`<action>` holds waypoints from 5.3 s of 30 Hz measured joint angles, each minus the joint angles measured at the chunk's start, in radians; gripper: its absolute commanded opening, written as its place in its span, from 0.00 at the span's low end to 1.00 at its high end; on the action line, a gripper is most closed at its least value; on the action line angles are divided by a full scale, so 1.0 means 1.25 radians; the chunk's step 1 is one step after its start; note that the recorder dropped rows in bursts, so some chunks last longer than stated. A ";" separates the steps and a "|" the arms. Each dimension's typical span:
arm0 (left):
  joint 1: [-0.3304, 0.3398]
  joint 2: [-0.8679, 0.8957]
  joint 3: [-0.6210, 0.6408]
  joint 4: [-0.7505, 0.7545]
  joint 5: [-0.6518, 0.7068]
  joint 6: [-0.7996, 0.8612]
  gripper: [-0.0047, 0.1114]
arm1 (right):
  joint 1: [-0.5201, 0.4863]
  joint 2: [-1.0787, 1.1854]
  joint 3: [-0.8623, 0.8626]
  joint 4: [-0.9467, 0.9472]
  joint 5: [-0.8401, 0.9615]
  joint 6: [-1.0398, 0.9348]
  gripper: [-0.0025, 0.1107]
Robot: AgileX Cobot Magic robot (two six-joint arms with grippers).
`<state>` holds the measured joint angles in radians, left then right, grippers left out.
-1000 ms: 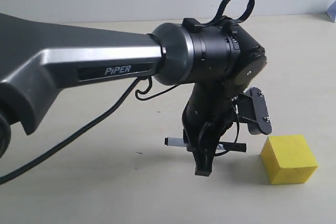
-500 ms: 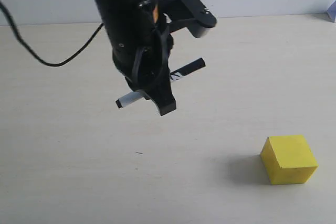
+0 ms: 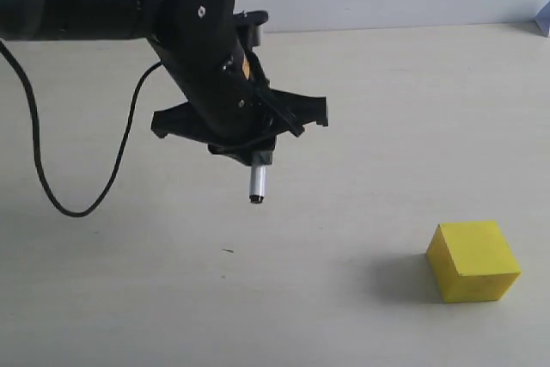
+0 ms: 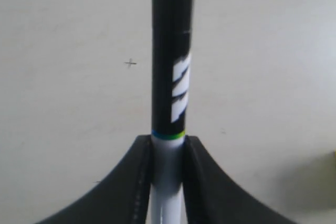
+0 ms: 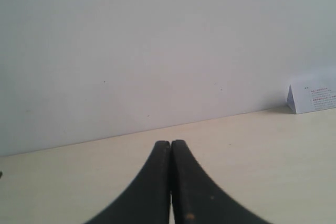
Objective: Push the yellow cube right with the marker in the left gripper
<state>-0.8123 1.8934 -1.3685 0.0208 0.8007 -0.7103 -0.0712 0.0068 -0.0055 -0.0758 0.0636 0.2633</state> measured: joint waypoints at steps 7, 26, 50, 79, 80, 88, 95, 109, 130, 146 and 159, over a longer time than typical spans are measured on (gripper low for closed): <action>0.009 0.092 0.003 -0.003 0.007 -0.036 0.04 | 0.000 0.000 0.000 0.000 0.000 0.000 0.02; 0.052 0.157 -0.039 -0.159 -0.034 0.055 0.04 | 0.000 0.000 0.000 0.000 0.000 0.000 0.02; 0.083 0.215 -0.126 -0.175 0.083 0.100 0.04 | 0.000 0.000 0.000 0.000 0.000 0.000 0.02; 0.083 0.226 -0.127 -0.155 0.079 0.101 0.04 | 0.000 0.000 0.000 0.000 0.000 0.000 0.02; 0.083 0.231 -0.129 -0.155 0.079 0.101 0.04 | 0.000 0.000 0.000 0.000 0.000 0.000 0.02; 0.083 0.248 -0.131 -0.155 0.079 0.101 0.04 | 0.000 0.000 0.000 0.000 0.000 0.000 0.02; 0.083 0.248 -0.131 -0.156 0.079 0.101 0.04 | 0.000 0.000 0.000 0.000 0.000 0.000 0.02; 0.083 0.248 -0.131 -0.156 0.079 0.101 0.19 | 0.000 0.000 0.000 0.000 0.000 0.000 0.02; 0.083 0.254 -0.131 -0.169 0.065 0.104 0.43 | 0.000 0.000 0.000 0.000 0.000 0.000 0.02; 0.082 0.129 -0.262 -0.087 0.245 0.183 0.04 | 0.000 0.000 0.000 0.000 0.000 0.000 0.02; -0.085 -0.312 0.183 0.226 -0.077 0.012 0.04 | 0.000 0.000 0.000 0.000 0.000 0.000 0.02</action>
<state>-0.9184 1.5038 -1.1400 0.3029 0.7041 -0.6947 -0.0712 0.0068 -0.0055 -0.0758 0.0636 0.2633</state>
